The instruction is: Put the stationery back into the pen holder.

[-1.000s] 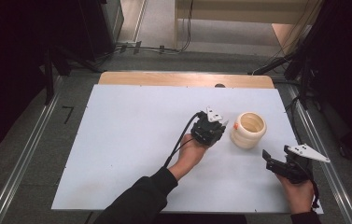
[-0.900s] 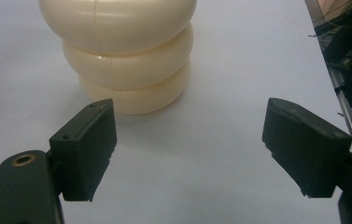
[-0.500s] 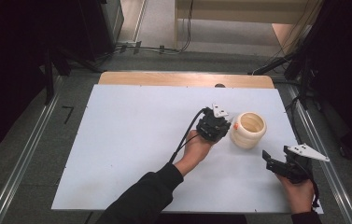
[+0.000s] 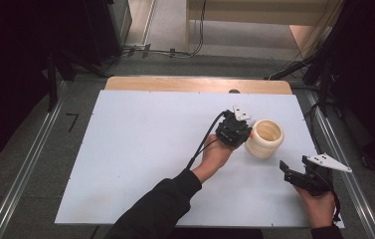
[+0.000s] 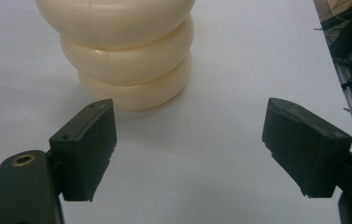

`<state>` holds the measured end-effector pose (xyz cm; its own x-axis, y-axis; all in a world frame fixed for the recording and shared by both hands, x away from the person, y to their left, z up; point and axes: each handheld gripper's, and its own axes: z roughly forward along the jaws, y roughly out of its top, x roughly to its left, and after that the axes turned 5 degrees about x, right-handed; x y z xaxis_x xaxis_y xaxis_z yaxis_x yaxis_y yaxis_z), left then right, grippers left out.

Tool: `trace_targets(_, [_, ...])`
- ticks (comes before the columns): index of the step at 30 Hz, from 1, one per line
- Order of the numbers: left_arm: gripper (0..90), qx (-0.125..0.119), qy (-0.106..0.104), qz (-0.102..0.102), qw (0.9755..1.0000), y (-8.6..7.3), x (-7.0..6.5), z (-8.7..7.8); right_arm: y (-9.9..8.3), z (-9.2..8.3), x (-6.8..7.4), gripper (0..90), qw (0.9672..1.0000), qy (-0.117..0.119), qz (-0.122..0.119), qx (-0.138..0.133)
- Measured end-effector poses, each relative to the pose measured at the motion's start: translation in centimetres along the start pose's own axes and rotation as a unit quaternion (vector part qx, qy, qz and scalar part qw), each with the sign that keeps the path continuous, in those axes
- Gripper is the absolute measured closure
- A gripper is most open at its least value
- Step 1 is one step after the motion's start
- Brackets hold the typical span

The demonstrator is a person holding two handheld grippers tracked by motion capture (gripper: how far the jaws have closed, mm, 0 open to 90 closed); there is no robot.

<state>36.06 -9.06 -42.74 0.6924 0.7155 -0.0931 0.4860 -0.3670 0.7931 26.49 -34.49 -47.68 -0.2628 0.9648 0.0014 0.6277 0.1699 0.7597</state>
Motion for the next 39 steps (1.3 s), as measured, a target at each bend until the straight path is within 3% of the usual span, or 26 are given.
trace_targets(39, [81.3, 0.007, -0.001, 0.017, 0.9998, 4.0, -1.7, 2.6, -0.1, 0.0, -0.4, 16.3, 1.0000, 0.007, 0.004, 0.000])
